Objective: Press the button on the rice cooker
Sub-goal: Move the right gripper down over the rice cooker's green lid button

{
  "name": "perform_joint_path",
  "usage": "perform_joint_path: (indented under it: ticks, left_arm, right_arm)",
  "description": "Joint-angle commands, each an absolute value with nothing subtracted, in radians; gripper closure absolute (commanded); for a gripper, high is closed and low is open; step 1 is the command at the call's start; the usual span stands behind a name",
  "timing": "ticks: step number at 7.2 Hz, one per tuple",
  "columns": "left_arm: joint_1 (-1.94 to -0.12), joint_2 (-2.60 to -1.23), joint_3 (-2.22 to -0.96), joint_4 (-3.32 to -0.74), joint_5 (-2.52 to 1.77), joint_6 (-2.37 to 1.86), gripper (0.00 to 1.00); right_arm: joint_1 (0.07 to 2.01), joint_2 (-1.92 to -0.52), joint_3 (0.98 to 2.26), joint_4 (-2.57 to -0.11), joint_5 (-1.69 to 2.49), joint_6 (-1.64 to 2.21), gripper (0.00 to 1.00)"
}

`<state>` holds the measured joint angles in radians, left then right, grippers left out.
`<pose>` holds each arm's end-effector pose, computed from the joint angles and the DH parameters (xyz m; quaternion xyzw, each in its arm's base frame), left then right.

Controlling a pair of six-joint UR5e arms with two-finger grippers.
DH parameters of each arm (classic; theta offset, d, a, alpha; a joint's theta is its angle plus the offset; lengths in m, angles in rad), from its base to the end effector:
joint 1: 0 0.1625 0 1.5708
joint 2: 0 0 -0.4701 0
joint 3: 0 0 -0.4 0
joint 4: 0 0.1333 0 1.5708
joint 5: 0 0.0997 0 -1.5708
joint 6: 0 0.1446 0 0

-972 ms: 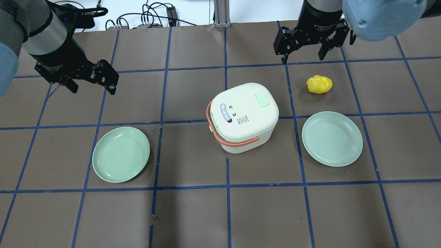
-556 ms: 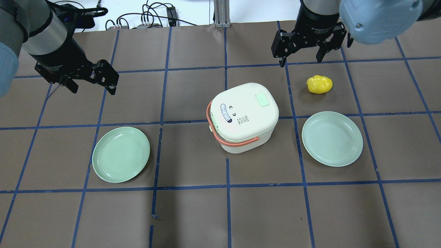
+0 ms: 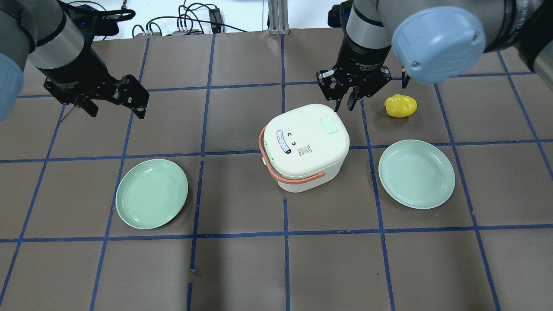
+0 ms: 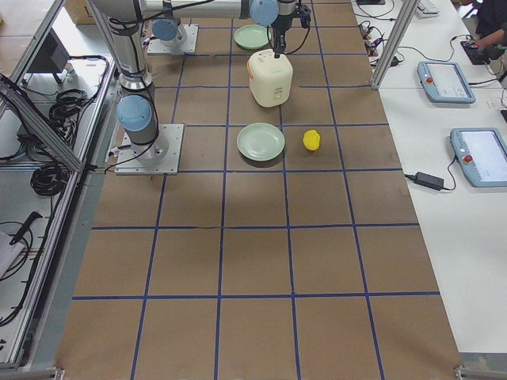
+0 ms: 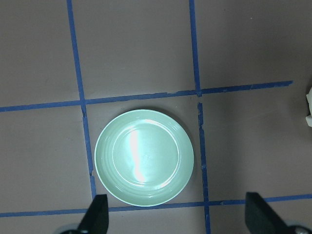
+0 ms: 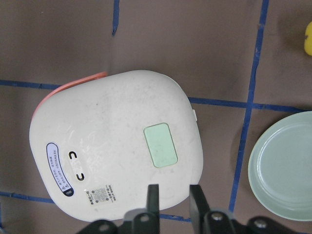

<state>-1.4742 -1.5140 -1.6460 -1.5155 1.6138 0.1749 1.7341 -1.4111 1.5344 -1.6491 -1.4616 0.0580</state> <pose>-0.0804 -0.4882 0.4838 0.0387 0.9988 -0.0154 0.0238 0.2389 -0.5331 0.4293 -0.0513 0.9969 0.0284 0.0517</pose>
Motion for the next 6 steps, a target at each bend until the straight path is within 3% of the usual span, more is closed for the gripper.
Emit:
perform_joint_path:
  ticks: [1, 6]
  left_arm:
    - [-1.474, -1.514, -1.646, -1.516, 1.614, 0.175, 0.0]
    - [-1.474, -1.514, -1.646, -1.516, 1.614, 0.175, 0.0]
  right_arm:
    - [1.738, -1.387, 1.571, -1.698, -1.453, 0.049, 0.95]
    - [1.738, -1.33, 1.574, -1.735, -1.451, 0.044, 0.94]
